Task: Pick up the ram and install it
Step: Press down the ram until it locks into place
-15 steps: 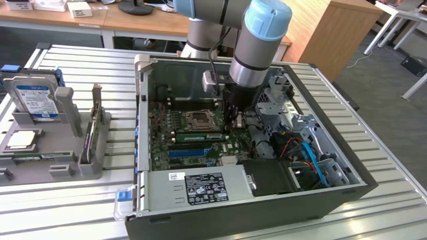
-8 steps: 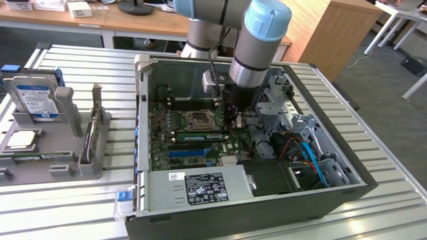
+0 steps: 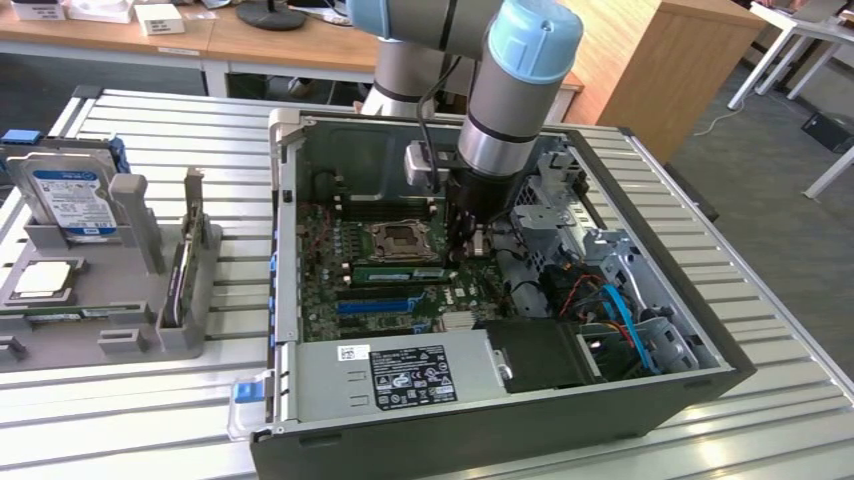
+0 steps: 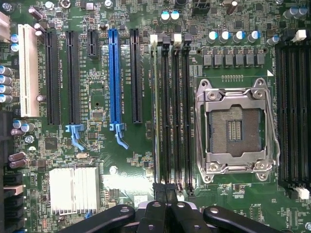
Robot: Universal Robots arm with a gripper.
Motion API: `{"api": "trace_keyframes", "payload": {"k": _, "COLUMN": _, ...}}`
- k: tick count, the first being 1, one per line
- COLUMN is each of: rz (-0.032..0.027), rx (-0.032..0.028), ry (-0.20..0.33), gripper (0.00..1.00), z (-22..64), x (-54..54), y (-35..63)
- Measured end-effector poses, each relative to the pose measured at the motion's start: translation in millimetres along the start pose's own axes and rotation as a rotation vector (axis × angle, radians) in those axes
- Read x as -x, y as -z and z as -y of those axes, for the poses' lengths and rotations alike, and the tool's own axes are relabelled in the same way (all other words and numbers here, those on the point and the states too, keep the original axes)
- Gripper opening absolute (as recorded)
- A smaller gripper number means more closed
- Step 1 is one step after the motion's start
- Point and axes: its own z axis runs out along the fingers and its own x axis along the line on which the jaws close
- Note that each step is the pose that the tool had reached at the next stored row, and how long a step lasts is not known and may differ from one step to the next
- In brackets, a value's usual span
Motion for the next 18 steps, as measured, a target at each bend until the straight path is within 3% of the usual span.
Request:
{"api": "trace_keyframes", "payload": {"k": 10, "rz": -0.0013, "rx": 0.0003, "ry": 0.0, "gripper": 0.11, "z": 0.1, "x": -0.1, "y": 16.2}}
{"api": "trace_keyframes", "payload": {"k": 18, "rz": -0.0013, "rx": 0.0003, "ry": 0.0, "gripper": 0.11, "z": -1.8, "x": -0.2, "y": 16.6}}
